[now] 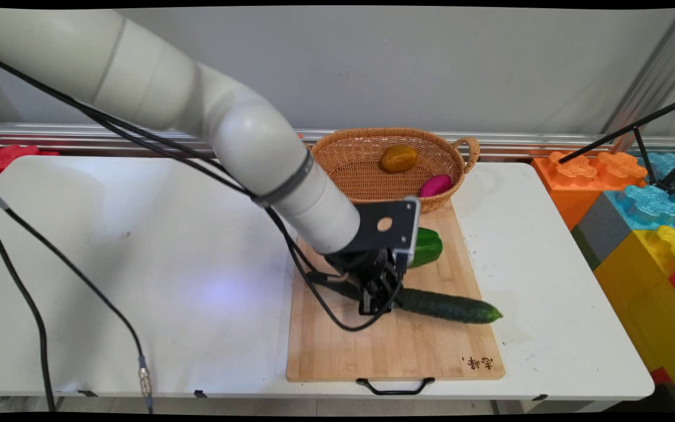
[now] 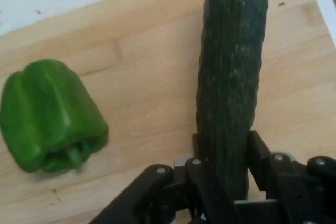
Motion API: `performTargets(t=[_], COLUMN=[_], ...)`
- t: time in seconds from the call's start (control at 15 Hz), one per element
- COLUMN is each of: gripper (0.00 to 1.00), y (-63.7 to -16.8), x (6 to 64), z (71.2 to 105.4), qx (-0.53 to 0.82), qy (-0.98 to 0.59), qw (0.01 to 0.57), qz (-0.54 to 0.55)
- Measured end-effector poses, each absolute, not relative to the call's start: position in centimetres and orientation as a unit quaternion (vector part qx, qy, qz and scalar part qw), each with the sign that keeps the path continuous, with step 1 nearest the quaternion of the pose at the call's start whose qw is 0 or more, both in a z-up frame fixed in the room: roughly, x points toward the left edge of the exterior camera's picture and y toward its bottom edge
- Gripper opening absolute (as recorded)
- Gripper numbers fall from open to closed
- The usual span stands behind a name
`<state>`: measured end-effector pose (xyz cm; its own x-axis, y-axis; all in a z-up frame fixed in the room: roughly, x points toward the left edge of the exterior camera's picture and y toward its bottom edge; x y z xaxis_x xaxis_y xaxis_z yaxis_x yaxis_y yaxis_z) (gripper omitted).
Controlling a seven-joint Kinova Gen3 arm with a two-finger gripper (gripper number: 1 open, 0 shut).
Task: Place the picked object on the cutting board
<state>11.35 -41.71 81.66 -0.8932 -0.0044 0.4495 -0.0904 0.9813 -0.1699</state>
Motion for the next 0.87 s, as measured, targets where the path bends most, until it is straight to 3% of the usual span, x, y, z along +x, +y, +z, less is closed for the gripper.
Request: performTargets(t=[0.4,0.47,0.87], gripper=[0.0,1.0,1.0], y=[-41.1,-41.0,-40.6], x=[11.0,11.0,10.8], z=[79.1,78.8,78.0], qx=[0.007,0.006,0.004], qy=[-0.97,-0.97,-0.971], qw=[0.22,0.22,0.219], qz=[0.101,0.102,0.1])
